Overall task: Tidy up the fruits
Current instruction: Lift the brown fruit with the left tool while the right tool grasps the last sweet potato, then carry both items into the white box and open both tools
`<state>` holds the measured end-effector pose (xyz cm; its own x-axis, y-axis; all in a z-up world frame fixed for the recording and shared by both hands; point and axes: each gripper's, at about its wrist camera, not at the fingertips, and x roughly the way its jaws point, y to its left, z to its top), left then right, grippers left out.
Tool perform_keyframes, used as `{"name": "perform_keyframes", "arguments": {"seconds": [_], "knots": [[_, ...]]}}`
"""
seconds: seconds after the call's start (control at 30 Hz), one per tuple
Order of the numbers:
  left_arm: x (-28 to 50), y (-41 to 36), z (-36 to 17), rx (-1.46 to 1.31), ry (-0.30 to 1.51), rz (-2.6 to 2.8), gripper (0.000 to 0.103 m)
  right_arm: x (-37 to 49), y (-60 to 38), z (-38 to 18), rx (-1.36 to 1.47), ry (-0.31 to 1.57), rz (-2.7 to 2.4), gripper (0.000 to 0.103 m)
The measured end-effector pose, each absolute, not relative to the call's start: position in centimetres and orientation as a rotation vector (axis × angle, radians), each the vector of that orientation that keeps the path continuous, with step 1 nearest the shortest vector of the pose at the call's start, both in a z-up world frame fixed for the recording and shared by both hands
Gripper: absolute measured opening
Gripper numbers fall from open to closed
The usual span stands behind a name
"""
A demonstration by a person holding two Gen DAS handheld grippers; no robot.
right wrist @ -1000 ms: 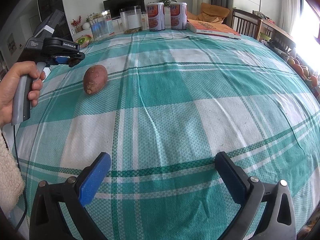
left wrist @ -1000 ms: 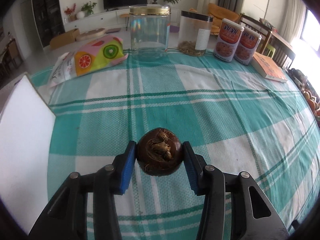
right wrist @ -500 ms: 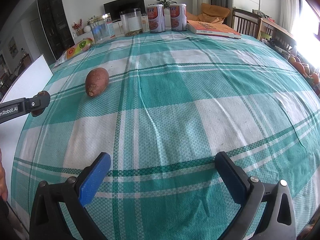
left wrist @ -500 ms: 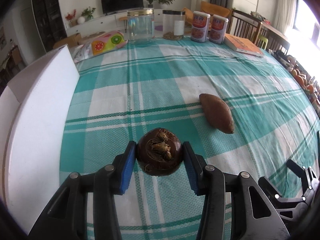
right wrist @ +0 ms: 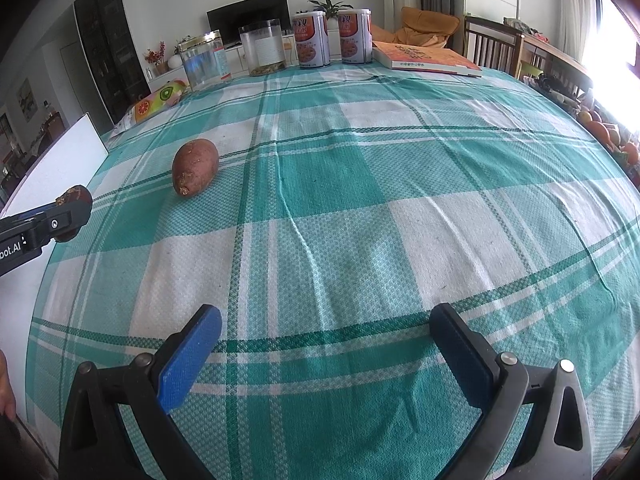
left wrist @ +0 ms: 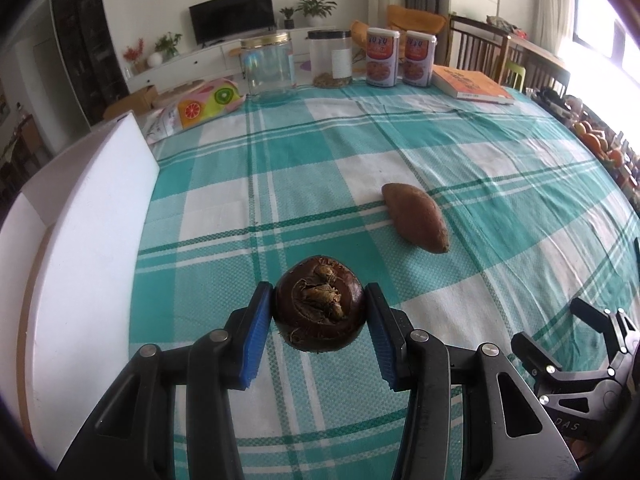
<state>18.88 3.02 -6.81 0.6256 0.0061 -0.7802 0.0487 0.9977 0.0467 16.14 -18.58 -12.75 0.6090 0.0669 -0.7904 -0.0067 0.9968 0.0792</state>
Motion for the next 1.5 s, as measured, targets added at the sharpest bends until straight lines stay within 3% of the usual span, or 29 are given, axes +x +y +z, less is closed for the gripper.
{"name": "perform_keyframes", "arguments": {"seconds": [0.5,0.67,0.77,0.97,1.1,1.13,1.17,1.2,1.33,1.5], "knots": [[16.7,5.3,-10.5,-0.051,0.924,-0.045,0.048,16.1,-18.8,-12.7,0.085,0.913,0.052,0.103],[15.2,6.4,-8.6,-0.108,0.899,-0.071,0.048,19.6,-20.5,-9.4,0.358,0.957,0.220,0.103],[14.5,7.2,-8.0,-0.153,0.911,-0.081,0.048,23.8,-17.6,-6.7,0.314,1.010,0.277,0.103],[12.9,8.0,-7.1,-0.195,0.917,-0.111,0.048,29.9,-8.9,-8.8,0.071,1.211,0.274,0.102],[11.6,8.1,-5.8,-0.203,0.909,-0.144,0.048,31.3,-7.0,-12.1,-0.052,1.298,0.205,0.078],[11.3,8.1,-5.4,-0.201,0.903,-0.153,0.048,31.2,-6.5,-12.0,-0.107,1.288,0.190,0.062],[11.0,8.1,-5.0,-0.198,0.898,-0.161,0.048,31.1,-6.3,-11.7,-0.135,1.281,0.190,0.057],[10.7,8.1,-4.5,-0.200,0.894,-0.171,0.048,31.0,-6.3,-11.4,-0.135,1.279,0.200,0.039],[9.1,8.4,-2.1,-0.221,0.864,-0.221,0.048,29.7,-8.6,-10.4,-0.019,1.278,0.239,0.038],[6.9,9.7,1.3,-0.264,0.826,-0.262,0.048,27.1,-14.2,-9.3,0.390,1.241,0.353,0.038]]}}
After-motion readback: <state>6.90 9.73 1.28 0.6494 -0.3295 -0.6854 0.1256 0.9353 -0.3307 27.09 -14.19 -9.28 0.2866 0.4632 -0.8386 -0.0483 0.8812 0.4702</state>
